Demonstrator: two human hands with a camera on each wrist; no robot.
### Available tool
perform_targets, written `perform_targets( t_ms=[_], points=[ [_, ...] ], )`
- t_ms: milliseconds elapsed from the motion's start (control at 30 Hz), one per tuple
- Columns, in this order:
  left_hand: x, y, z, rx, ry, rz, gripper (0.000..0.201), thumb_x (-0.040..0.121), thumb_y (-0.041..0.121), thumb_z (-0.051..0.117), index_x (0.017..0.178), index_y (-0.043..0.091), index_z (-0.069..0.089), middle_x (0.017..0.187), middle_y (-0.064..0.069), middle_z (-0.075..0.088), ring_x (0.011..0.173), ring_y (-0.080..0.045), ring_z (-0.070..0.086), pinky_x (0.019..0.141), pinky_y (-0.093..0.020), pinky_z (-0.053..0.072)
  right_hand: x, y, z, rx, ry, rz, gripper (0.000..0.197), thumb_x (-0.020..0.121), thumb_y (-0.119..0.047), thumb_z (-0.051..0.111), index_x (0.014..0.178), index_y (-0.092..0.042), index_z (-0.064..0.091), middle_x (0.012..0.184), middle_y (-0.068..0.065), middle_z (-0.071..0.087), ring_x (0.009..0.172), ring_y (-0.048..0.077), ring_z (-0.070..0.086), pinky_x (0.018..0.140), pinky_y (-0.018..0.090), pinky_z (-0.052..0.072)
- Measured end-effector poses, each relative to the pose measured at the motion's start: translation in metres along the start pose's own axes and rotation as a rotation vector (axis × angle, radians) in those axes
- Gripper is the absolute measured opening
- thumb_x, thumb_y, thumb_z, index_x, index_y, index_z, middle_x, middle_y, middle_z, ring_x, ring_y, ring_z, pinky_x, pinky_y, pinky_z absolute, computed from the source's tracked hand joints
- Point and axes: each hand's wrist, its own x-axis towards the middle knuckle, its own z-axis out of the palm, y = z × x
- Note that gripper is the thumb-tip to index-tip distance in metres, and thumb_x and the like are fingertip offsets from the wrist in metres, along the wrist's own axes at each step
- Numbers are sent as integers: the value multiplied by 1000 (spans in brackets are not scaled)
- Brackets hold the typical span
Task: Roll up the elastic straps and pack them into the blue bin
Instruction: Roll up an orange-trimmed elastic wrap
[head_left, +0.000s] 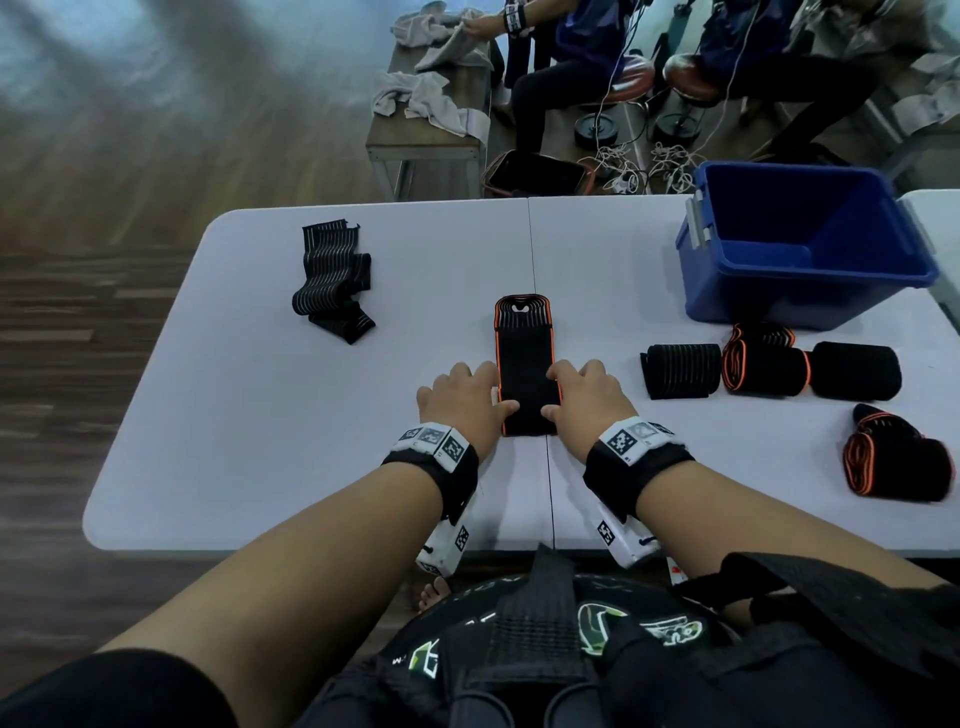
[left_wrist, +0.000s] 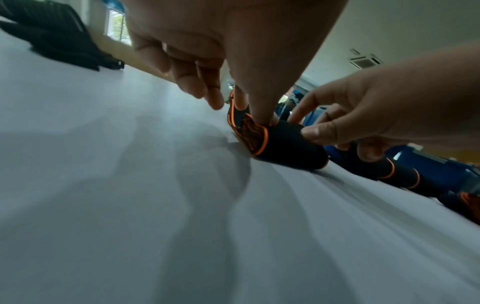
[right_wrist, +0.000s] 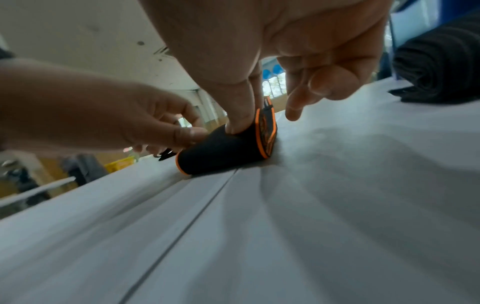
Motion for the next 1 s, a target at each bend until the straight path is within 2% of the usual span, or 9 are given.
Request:
perform_targets(
  t_ms=[200, 367, 467, 567, 667, 733, 833, 933, 1000],
  points=[
    [-3, 0, 3, 120, -23, 135, 37, 106, 46, 37, 132, 30, 57, 119, -6, 53, 110, -29, 52, 95, -45, 37, 0, 2, 6, -151, 19, -95, 32, 101, -33, 48, 130, -20, 51, 116, 12, 43, 105, 31, 46, 77, 40, 51],
    [-10, -5, 7, 71, -85, 153, 49, 99, 28, 41, 147, 35, 43, 123, -4, 47, 113, -26, 48, 100, -44, 35, -5, 17, 9, -148, -67, -112, 49, 104, -45, 32, 150, -27, 35, 119, 12, 45, 109, 31, 47, 88, 40, 49],
    [-8, -10, 9, 57, -127, 153, 59, 94, 34, 49, 151, 38, 35, 125, -3, 45, 116, -26, 47, 101, -43, 33, -1, 26, 2, -96, -146, -120, 70, 91, -66, 43, 152, -36, 27, 121, 9, 44, 116, 29, 45, 96, 40, 45],
    [-4, -15, 11, 4, -144, 137, 60, 93, 48, 56, 150, 42, 36, 122, -2, 45, 115, -25, 48, 99, -43, 34, 5, 33, -4, -117, -212, -142, 83, 82, -58, 63, 153, -42, 23, 116, 9, 44, 113, 29, 49, 93, 38, 47],
    [1, -16, 12, -45, -159, 113, 51, 95, 49, 55, 145, 44, 42, 123, -4, 48, 116, -27, 50, 99, -44, 36, 14, 41, 1, -37, -220, -94, 74, 86, -45, 68, 150, -47, 30, 106, 5, 42, 103, 28, 55, 88, 34, 48],
    [3, -15, 13, -91, -162, 84, 44, 98, 50, 50, 141, 44, 46, 121, -4, 51, 115, -28, 51, 98, -44, 36, 18, 42, 3, 88, -192, -81, 64, 86, -42, 70, 144, -44, 43, 100, 2, 45, 95, 26, 59, 79, 28, 44],
    [8, -13, 12, -155, -178, 31, 37, 100, 55, 44, 134, 43, 52, 113, -2, 54, 110, -27, 53, 96, -43, 39, 22, 41, 1, 336, -152, -106, 34, 85, -30, 72, 118, -38, 68, 85, -7, 64, 86, 17, 64, 67, 20, 42],
    [15, -9, 11, -227, -202, -27, 37, 100, 54, 41, 126, 37, 60, 109, -2, 63, 106, -28, 59, 95, -45, 45, 29, 43, 2, 463, -157, -30, 18, 88, -35, 67, 105, -36, 73, 88, -7, 73, 89, 14, 66, 80, 27, 50],
    [21, -7, 11, -294, -209, -67, 36, 101, 55, 39, 114, 34, 65, 105, 1, 69, 102, -27, 63, 93, -44, 48, 34, 43, 3, 513, -165, 22, 13, 91, -40, 63, 94, -32, 74, 86, -6, 74, 86, 15, 68, 81, 30, 51]
  ],
)
